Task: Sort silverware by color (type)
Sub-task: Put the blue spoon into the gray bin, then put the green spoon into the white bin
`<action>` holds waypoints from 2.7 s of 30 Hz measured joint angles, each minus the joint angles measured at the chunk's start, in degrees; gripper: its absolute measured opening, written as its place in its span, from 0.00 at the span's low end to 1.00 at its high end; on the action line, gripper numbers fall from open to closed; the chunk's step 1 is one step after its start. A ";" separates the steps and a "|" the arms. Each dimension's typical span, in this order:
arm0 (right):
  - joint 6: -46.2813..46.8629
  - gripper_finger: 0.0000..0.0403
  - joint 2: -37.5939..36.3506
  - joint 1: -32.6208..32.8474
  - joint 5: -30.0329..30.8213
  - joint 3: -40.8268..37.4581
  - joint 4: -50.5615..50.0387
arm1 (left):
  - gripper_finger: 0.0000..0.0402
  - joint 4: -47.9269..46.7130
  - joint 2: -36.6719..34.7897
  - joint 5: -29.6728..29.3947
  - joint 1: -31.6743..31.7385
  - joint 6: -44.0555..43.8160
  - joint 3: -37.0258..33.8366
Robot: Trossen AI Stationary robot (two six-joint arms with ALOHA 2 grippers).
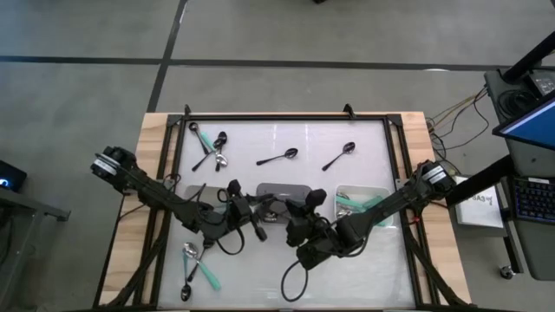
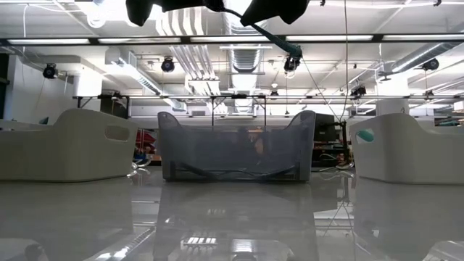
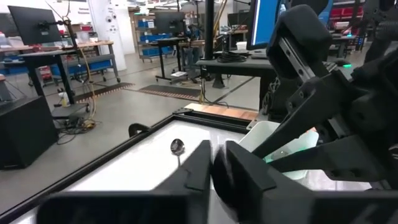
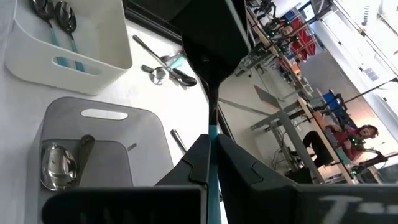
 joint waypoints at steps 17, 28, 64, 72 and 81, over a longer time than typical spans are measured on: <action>-3.54 0.19 -1.23 -0.02 -1.58 1.57 0.27 | 0.01 -4.60 -2.89 1.40 0.07 -0.22 0.00; 2.85 0.25 -1.57 -0.01 -1.95 5.01 -10.19 | 0.01 -38.52 -17.15 -4.97 0.00 -11.85 -0.02; 20.71 0.22 -1.55 -0.15 -15.06 4.96 -19.80 | 0.05 -105.58 -52.34 26.39 -0.04 -55.60 -0.55; 20.74 0.23 -1.51 -0.15 -15.06 4.94 -19.80 | 0.16 -105.27 -50.02 24.96 -0.02 -56.01 -0.91; 17.06 0.23 -1.51 -0.15 -15.02 4.93 -19.82 | 0.29 -105.18 -45.62 24.76 -0.04 -55.28 -1.87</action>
